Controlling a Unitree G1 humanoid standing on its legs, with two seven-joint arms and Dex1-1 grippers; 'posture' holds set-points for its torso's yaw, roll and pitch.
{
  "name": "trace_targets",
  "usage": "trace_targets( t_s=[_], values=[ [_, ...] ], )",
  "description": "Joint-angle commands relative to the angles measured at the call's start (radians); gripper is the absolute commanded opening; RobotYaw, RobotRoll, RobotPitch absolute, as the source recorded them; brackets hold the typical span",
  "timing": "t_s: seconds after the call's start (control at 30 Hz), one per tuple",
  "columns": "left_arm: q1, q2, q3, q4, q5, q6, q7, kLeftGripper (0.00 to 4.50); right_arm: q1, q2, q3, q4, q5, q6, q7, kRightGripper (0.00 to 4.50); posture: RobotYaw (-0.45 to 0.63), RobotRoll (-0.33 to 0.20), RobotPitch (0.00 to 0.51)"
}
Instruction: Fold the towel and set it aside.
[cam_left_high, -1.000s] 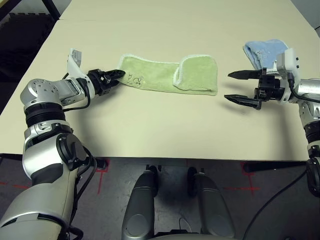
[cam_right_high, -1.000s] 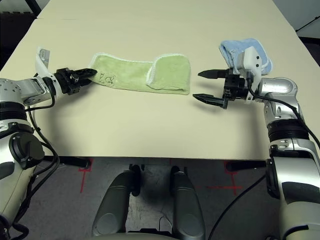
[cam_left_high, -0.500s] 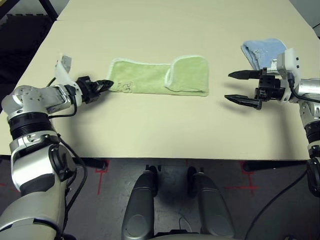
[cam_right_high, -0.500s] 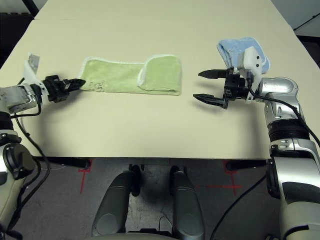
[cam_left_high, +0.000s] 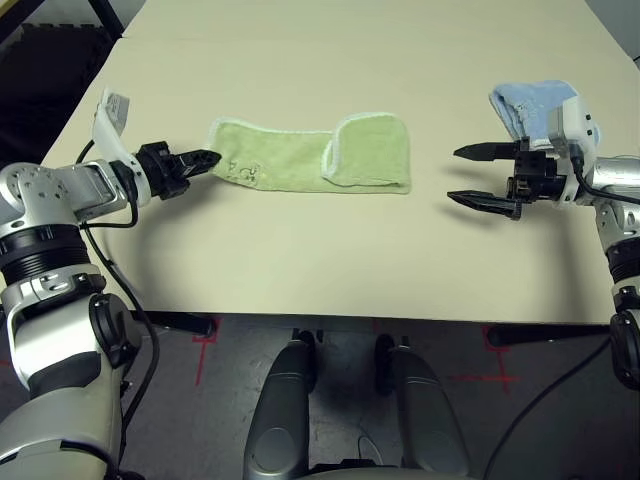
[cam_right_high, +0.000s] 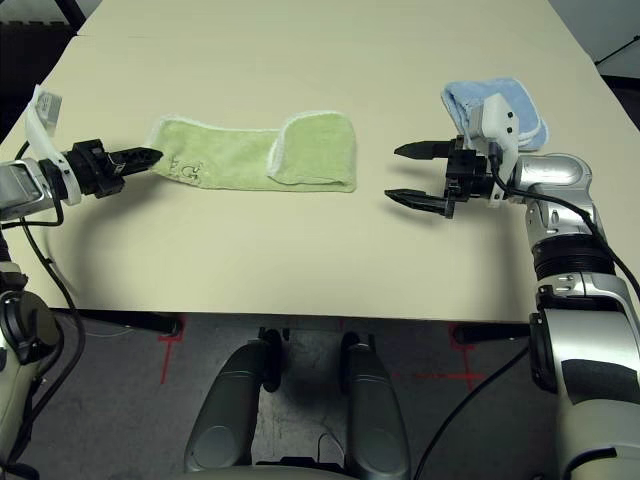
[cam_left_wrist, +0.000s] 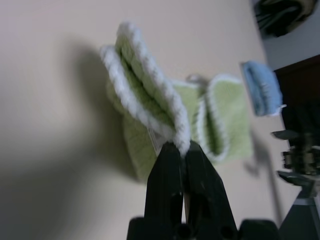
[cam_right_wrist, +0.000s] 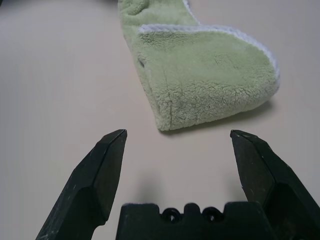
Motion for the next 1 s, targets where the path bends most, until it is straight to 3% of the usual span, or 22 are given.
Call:
trace_targets(
  t_s=[0.03, 0.27, 0.57, 1.0],
  values=[
    [-0.064, -0.037, -0.018, -0.04, -0.054, 0.051, -0.029, 0.06, 0.001, -0.008, 0.002, 0.011, -0.007, -0.004, 0.009, 4.5, 0.06, 0.0, 0.252],
    [-0.157, -0.181, -0.032, -0.087, -0.108, 0.096, -0.016, 0.06, 0.001, -0.026, -0.006, 0.013, -0.01, 0.002, 0.001, 4.5, 0.06, 0.0, 0.25],
    [-0.179, -0.364, -0.084, -0.086, -0.052, -0.025, 0.097, 0.06, 0.003, -0.057, -0.013, 0.058, -0.023, -0.026, -0.003, 4.5, 0.05, 0.0, 0.252],
    [-0.178, -0.435, -0.222, 0.012, 0.041, -0.179, 0.09, 0.06, -0.003, -0.081, -0.025, 0.088, -0.02, -0.042, -0.013, 4.5, 0.05, 0.0, 0.25]
  ],
)
